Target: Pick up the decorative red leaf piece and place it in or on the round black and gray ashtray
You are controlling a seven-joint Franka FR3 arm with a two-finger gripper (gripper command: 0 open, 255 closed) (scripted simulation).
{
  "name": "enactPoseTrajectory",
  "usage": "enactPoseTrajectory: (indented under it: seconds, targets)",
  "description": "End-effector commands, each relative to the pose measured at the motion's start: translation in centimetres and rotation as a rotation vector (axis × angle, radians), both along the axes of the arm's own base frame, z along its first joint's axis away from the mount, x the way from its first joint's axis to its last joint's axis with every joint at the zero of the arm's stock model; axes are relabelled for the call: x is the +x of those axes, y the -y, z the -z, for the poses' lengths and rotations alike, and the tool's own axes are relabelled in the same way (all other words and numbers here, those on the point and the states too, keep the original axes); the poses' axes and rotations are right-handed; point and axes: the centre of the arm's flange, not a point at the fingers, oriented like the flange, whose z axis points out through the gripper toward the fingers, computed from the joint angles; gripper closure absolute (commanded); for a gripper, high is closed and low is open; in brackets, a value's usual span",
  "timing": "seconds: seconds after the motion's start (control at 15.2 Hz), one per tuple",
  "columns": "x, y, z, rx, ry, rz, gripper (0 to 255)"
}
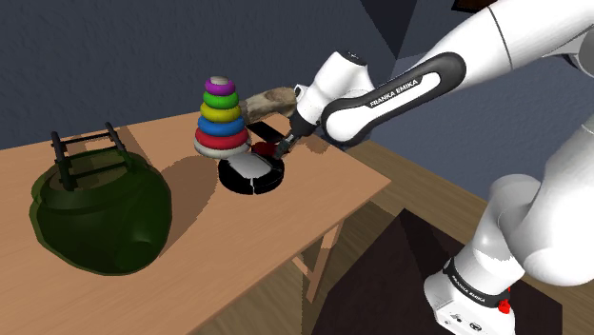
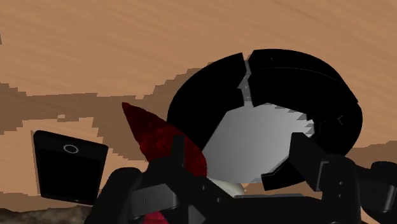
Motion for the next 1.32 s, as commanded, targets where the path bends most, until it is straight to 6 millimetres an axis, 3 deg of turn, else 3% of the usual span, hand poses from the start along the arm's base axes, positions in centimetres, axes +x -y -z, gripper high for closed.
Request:
enactPoseTrajectory:
  seconds: [0.0,0.26,0.73,1.25]
  targets:
    - [1.3,-1.2,-1.2,-0.017,0.033,0.038,0]
    - [3.8,-3.5,-3.3,-0.050,0.094,0.104,0]
    - [5.9,-3.6,0.1,-0.050,0.094,0.104,0]
    - [5.9,-3.6,0.1,-0.050,0.094,0.104,0]
